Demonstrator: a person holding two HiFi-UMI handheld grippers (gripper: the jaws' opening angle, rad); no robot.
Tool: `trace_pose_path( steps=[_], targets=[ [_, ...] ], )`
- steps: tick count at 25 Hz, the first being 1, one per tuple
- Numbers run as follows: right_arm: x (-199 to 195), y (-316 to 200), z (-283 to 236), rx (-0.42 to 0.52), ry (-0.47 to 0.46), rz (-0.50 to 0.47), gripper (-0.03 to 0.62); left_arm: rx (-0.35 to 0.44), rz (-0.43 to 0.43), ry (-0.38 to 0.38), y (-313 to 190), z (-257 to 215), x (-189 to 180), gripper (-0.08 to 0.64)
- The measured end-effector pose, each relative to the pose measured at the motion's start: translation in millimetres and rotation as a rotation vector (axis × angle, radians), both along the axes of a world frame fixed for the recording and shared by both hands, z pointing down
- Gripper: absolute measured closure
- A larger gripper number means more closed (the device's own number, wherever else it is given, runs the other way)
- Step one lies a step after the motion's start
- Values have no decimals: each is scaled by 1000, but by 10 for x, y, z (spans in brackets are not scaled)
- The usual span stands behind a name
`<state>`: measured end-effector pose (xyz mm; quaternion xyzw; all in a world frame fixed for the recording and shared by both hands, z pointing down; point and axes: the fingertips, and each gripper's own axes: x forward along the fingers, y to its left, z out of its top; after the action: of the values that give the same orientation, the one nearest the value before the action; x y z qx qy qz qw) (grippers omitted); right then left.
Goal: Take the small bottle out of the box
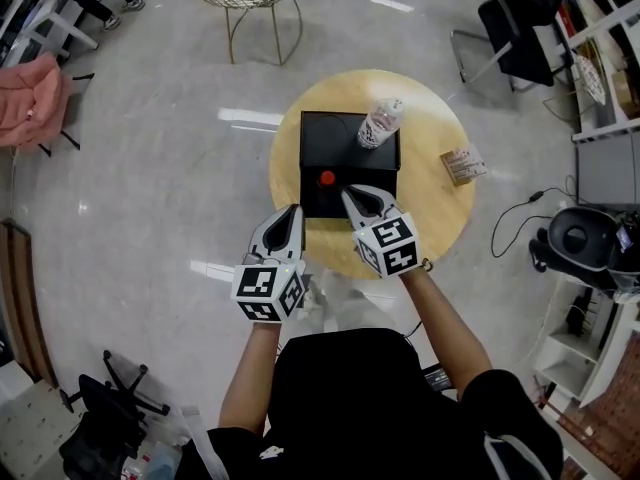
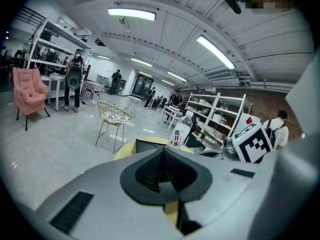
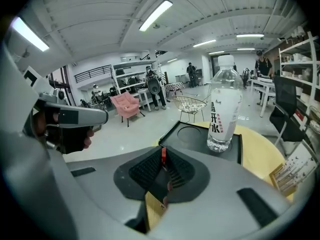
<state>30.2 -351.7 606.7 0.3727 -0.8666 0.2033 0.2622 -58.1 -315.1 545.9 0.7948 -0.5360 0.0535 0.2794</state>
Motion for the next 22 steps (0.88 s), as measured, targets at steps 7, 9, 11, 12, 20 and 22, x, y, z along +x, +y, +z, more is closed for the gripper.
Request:
trace_pose_path(
  steps=[7, 9, 11, 12, 20, 22],
  targets=[
    [-45, -103, 163, -34, 19, -29, 578, -20, -31, -3, -49, 78, -38, 551],
    [-86, -130, 209, -42, 24, -43, 538, -24, -39, -4, -69, 92, -62, 551],
    [-126, -160, 250, -46, 34, -59, 528, -28, -46, -6, -94, 103, -87, 551],
    [-145, -180, 268, -46, 38, -68, 521, -30, -50, -8, -113, 110, -95, 551],
    [-293, -289, 481, -81, 62, -122, 434, -52, -67, -2, -219, 195, -149, 551],
    [-336, -301, 548, -89, 73, -130, 422, -58, -74, -1, -228, 217, -185, 551]
  ],
)
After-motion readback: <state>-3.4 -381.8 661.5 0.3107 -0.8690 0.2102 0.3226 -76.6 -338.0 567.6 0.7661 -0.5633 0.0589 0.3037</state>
